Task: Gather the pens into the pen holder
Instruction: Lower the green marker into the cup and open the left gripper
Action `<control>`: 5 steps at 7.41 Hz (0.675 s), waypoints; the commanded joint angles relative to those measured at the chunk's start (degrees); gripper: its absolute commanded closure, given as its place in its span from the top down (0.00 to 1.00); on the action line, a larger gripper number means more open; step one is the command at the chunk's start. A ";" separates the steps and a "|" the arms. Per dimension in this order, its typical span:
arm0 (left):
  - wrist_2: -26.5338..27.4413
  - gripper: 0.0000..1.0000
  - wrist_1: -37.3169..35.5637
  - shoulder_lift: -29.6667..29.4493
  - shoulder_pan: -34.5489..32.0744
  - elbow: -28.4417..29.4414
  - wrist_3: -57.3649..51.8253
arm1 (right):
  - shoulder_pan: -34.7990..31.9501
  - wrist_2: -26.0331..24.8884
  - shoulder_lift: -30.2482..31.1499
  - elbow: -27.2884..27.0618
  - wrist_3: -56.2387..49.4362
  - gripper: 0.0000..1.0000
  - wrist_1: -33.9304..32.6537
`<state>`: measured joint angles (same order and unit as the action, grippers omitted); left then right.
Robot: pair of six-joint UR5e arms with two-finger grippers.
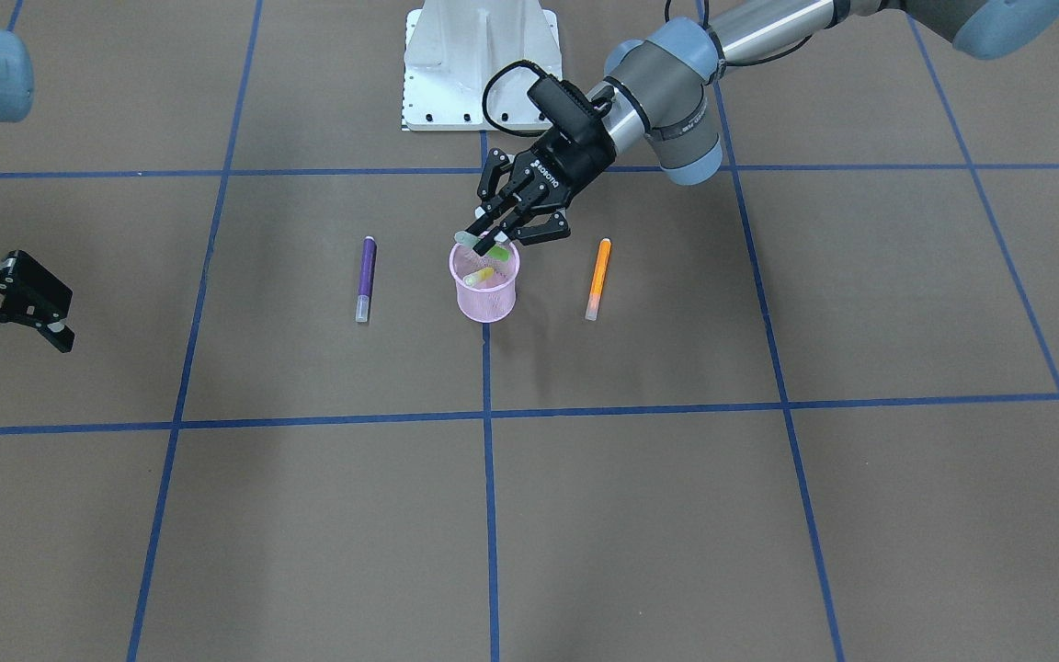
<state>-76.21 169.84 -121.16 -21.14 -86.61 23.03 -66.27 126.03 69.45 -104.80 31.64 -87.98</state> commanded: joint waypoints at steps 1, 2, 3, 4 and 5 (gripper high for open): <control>0.54 0.31 0.05 -0.48 0.57 0.39 0.00 | 0.00 0.00 0.07 0.03 0.00 1.00 0.00; 0.54 0.49 0.05 -1.18 0.57 0.39 0.00 | 0.00 0.00 -0.02 0.03 0.00 1.00 0.00; 0.54 0.76 0.05 -1.19 0.57 0.39 0.00 | 0.00 0.00 -0.02 0.03 0.00 1.00 0.00; 0.63 1.00 0.23 -1.27 0.57 0.30 0.09 | 0.00 0.00 -0.02 0.03 0.09 1.00 0.00; 0.54 1.00 0.06 -1.27 0.57 -0.31 0.09 | 0.00 0.00 -0.02 0.03 0.09 1.00 0.00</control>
<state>-75.64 169.97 -122.37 -20.57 -86.42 23.08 -66.27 126.04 69.44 -104.77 31.70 -87.98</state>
